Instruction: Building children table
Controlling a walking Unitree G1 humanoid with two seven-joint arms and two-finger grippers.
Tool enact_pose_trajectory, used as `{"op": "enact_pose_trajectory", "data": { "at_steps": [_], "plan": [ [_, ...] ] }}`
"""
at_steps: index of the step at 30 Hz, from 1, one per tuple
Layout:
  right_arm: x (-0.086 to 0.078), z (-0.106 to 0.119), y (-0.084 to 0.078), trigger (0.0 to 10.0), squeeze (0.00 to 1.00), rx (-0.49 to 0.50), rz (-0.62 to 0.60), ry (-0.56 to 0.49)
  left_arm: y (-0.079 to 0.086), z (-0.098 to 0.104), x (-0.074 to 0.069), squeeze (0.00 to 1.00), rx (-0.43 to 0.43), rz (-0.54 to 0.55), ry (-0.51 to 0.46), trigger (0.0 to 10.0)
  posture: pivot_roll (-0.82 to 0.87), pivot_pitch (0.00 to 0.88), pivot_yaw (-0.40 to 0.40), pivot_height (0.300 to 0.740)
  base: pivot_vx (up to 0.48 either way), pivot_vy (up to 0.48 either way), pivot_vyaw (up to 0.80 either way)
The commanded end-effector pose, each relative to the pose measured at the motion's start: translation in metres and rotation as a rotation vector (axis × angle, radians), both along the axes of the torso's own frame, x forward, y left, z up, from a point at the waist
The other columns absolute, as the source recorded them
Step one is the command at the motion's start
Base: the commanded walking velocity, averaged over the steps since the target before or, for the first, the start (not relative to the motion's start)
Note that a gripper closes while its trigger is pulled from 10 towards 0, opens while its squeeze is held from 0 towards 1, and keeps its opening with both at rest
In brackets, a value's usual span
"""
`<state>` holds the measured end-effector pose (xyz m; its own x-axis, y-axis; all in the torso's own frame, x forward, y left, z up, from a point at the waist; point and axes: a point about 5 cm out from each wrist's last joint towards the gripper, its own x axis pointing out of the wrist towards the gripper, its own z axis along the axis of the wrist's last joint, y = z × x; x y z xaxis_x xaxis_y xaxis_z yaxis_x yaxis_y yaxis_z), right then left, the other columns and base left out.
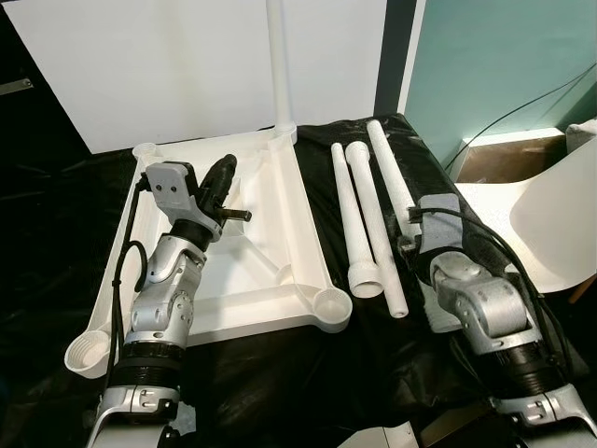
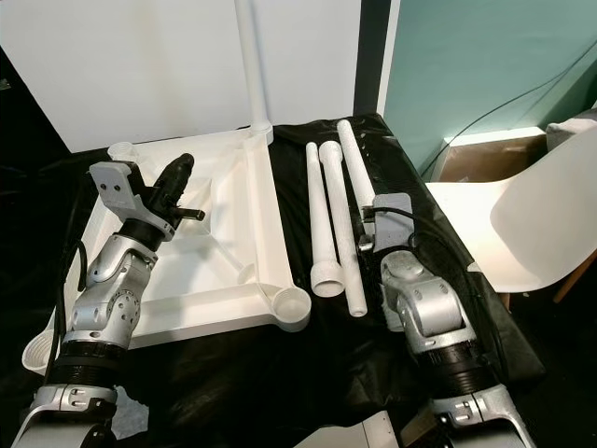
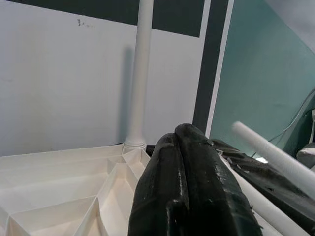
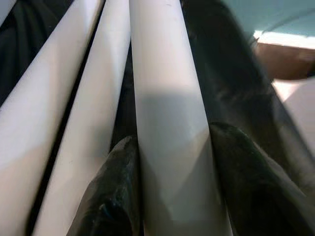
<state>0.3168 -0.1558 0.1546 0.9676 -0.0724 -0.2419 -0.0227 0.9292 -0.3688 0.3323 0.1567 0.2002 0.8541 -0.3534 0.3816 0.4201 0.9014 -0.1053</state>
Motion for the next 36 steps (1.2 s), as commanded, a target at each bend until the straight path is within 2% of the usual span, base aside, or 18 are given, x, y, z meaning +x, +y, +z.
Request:
{"op": "enact_pose_trajectory", "data": {
  "at_steps": [1, 4, 5, 7, 12, 15, 19, 21, 23, 24, 25, 26, 28, 29, 31, 33, 36],
  "plan": [
    [-0.001, -0.006, 0.001, 10.0, 0.0, -0.07, 0.031, -0.012, -0.005, 0.0, -0.001, 0.0, 0.038, -0.074, -0.025, 10.0, -0.06, 0.0, 0.06, 0.74, 0.0, 0.0, 0.0],
    [-0.002, -0.009, 0.0, 10.0, 0.0, -0.109, 0.045, -0.015, -0.005, 0.0, -0.001, 0.0, 0.037, -0.073, -0.024, 10.0, -0.06, 0.0, 0.06, 0.74, 0.0, 0.0, 0.0],
    [0.001, -0.006, 0.002, 10.0, 0.0, -0.189, 0.095, -0.074, -0.004, 0.0, -0.001, 0.0, 0.031, -0.071, -0.022, 10.0, -0.06, 0.0, 0.061, 0.74, 0.0, 0.0, 0.0],
    [0.002, -0.002, 0.005, 10.0, 0.0, -0.216, 0.116, -0.109, -0.004, 0.0, -0.001, 0.0, 0.027, -0.07, -0.021, 10.0, -0.06, 0.0, 0.062, 0.74, 0.0, 0.0, 0.0],
    [0.008, 0.007, 0.011, 10.0, 0.0, -0.226, 0.156, -0.174, -0.005, 0.001, 0.0, 0.0, 0.019, -0.07, -0.02, 10.0, -0.06, 0.0, 0.062, 0.74, 0.0, 0.0, 0.0],
    [0.012, 0.016, 0.02, 10.0, 0.0, -0.206, 0.209, -0.224, -0.005, 0.001, 0.0, 0.0, 0.017, -0.071, -0.02, 10.0, -0.05, 0.0, 0.062, 0.74, 0.0, 0.0, 0.0],
    [0.012, 0.021, 0.03, 10.0, 0.0, 0.018, 0.253, -0.215, -0.004, 0.001, -0.001, 0.0, 0.018, -0.067, -0.02, 10.0, -0.05, 0.0, 0.062, 0.74, 0.0, 0.0, 0.0],
    [0.012, 0.021, 0.03, 10.0, 0.0, 0.018, 0.253, -0.215, -0.004, 0.001, -0.001, 0.0, 0.018, -0.067, -0.02, 10.0, -0.05, 0.0, 0.062, 0.74, 0.0, 0.0, 0.0],
    [0.013, 0.024, 0.035, 10.0, 0.0, 0.233, 0.28, -0.179, -0.001, 0.002, -0.001, 0.0, 0.016, -0.061, -0.023, 10.0, -0.04, 0.0, 0.06, 0.74, 0.0, 0.0, 0.0],
    [0.013, 0.024, 0.035, 10.0, 0.0, 0.233, 0.28, -0.179, -0.001, 0.002, -0.001, 0.0, 0.016, -0.061, -0.023, 10.0, -0.04, 0.0, 0.06, 0.74, 0.0, 0.0, 0.0],
    [0.014, 0.026, 0.037, 10.0, 0.0, 0.335, 0.298, -0.161, 0.0, 0.004, -0.001, 0.0, 0.001, -0.059, -0.023, 10.0, -0.04, 0.0, 0.06, 0.74, 0.0, 0.0, 0.0],
    [0.014, 0.026, 0.037, 10.0, 0.0, 0.335, 0.298, -0.161, 0.0, 0.004, -0.001, 0.0, 0.001, -0.059, -0.023, 10.0, -0.04, 0.0, 0.06, 0.74, 0.0, 0.0, 0.0],
    [0.016, 0.029, 0.04, 10.0, 0.0, 0.442, 0.333, -0.153, 0.001, 0.007, 0.0, 0.0, -0.048, -0.066, -0.007, 10.0, -0.04, 0.0, 0.06, 0.74, 0.0, 0.0, 0.0],
    [0.016, 0.029, 0.04, 10.0, 0.0, 0.442, 0.333, -0.153, 0.001, 0.007, 0.0, 0.0, -0.048, -0.066, -0.007, 10.0, -0.04, 0.0, 0.06, 0.74, 0.0, 0.0, 0.0],
    [0.017, 0.036, 0.043, 10.0, 0.0, 0.458, 0.403, -0.188, 0.0, 0.012, 0.0, 0.0, -0.158, -0.134, 0.035, 10.0, -0.04, 0.0, 0.061, 0.74, 0.0, 0.0, 0.0],
    [0.017, 0.039, 0.044, 10.0, 0.0, 0.458, 0.427, -0.2, -0.002, 0.014, -0.001, 0.0, -0.192, -0.166, 0.045, 10.0, -0.04, 0.0, 0.061, 0.74, 0.0, 0.0, 0.0],
    [0.012, 0.047, 0.052, 10.0, 0.0, 0.465, 0.563, -0.212, -0.007, 0.021, -0.007, 0.0, -0.266, -0.286, 0.041, 10.0, -0.05, 0.0, 0.061, 0.74, 0.0, 0.0, 0.0]
  ]
}}
